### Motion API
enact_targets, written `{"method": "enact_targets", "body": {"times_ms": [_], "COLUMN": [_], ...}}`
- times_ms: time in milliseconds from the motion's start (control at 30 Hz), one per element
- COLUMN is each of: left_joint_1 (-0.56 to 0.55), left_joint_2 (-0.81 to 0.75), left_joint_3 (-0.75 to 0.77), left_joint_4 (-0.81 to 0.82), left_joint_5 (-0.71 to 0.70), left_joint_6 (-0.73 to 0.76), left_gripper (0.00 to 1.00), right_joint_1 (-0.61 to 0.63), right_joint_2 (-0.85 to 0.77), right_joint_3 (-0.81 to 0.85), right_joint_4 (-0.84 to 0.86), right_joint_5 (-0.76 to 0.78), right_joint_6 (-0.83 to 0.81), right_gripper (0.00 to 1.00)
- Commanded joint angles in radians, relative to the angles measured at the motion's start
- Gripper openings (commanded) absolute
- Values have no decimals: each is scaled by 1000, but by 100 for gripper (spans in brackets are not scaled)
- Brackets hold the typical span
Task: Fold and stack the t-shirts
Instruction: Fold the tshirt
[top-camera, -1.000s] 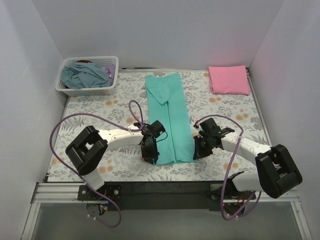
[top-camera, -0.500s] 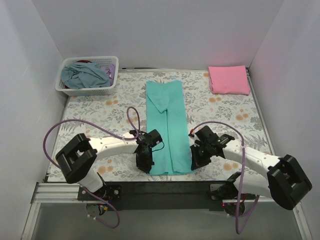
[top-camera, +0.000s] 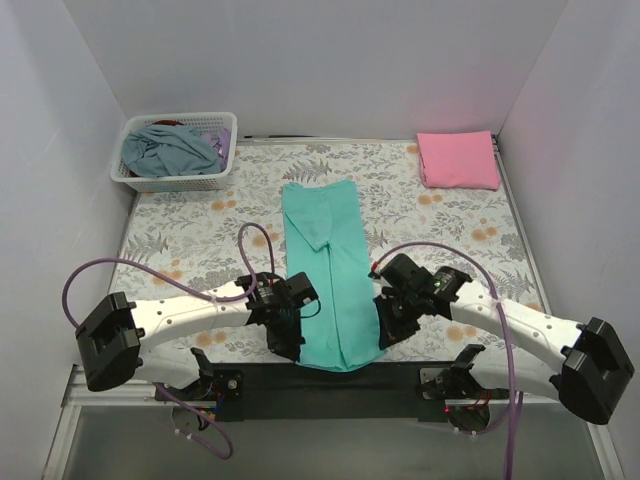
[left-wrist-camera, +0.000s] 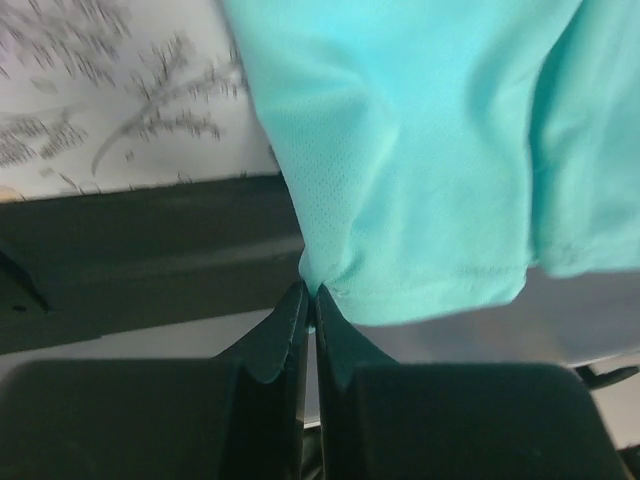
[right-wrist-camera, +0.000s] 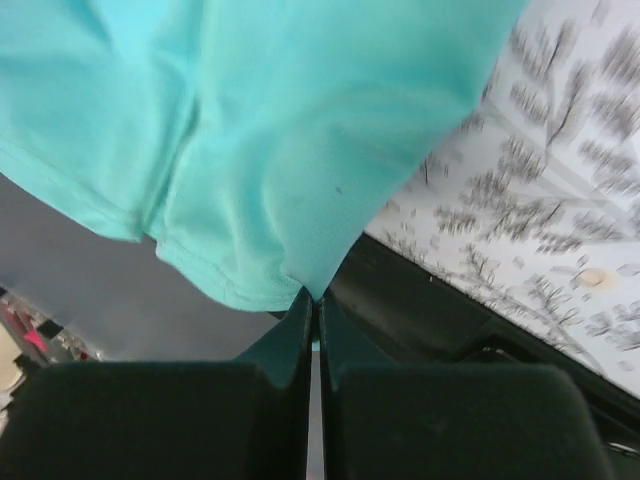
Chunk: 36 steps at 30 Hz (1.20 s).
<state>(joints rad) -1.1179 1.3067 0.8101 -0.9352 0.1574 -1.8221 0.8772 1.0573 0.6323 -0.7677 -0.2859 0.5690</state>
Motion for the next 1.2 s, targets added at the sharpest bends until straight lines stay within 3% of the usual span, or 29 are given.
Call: {"method": "enact_targets", "body": {"times_ms": [0, 200, 400, 1167], "left_joint_1": [111, 303, 421, 644], "left_joint_2": [-32, -37, 8, 321], "left_joint_3": [83, 173, 247, 466], "left_joint_4": [4, 45, 85, 254], "left_joint_5": [-56, -117, -140, -190], "left_joint_6": [46, 193, 277, 501], "left_gripper": [0, 0, 0, 0], "right_joint_1": [-47, -171, -257, -405], "right_joint_2": [85, 232, 337, 673], "right_joint_3": [174, 395, 569, 865], "right_joint_4": [-31, -38, -39, -21], "right_joint_5": [85, 80, 54, 71], "right_joint_6": [-95, -231, -303, -452], "right_gripper": [1, 1, 1, 1]}}
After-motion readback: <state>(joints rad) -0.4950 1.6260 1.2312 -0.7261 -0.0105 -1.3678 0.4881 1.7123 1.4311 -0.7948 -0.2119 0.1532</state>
